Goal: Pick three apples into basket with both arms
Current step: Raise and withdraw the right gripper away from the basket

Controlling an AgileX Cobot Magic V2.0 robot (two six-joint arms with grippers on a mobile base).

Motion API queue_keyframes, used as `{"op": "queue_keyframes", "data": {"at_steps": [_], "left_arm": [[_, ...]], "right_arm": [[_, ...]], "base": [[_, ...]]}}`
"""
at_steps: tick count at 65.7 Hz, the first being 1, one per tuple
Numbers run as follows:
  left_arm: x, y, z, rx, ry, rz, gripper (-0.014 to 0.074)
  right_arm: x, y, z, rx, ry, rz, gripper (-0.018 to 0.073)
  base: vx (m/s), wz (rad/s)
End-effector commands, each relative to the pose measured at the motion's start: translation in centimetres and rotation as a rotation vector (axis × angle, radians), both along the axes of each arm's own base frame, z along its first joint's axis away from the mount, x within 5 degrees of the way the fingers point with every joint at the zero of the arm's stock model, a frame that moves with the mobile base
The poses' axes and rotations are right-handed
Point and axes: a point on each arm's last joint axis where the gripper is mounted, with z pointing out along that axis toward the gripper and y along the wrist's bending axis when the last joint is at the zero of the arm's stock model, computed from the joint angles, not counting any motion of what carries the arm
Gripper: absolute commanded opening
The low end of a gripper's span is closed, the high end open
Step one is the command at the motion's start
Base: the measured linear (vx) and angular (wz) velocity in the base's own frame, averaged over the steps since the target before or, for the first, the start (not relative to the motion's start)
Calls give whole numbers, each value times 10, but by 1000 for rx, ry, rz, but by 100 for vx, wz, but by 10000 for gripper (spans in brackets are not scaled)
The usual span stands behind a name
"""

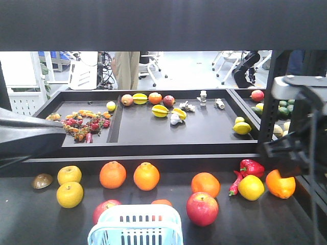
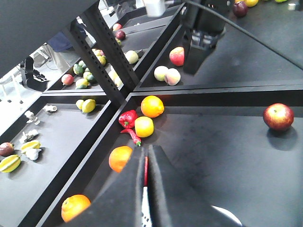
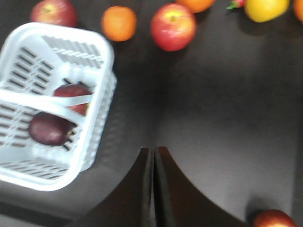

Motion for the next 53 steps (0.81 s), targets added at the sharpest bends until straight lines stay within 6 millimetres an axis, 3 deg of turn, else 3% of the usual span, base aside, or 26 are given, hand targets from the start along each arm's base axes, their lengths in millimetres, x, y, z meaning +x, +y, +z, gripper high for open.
{"op": "queue_keyframes", "data": {"at_steps": [1,13,26,53], "left_arm": [[-4,2,15,-84,-47,10,-8],[-4,2,15,-84,-47,10,-8],[-4,2,15,-84,-47,10,-8],[-4,2,15,-84,-47,10,-8]], "right_arm": [[-9,-17,15,-22,-44,-30,-4],[-14,-49,13,-67,-45,-112,-4],[-41,-76,-23,-48,68,-190,-4],[-70,-72,-68,23,208,-208,-4]], "base": [[0,0],[0,0],[0,0],[0,0]]}}
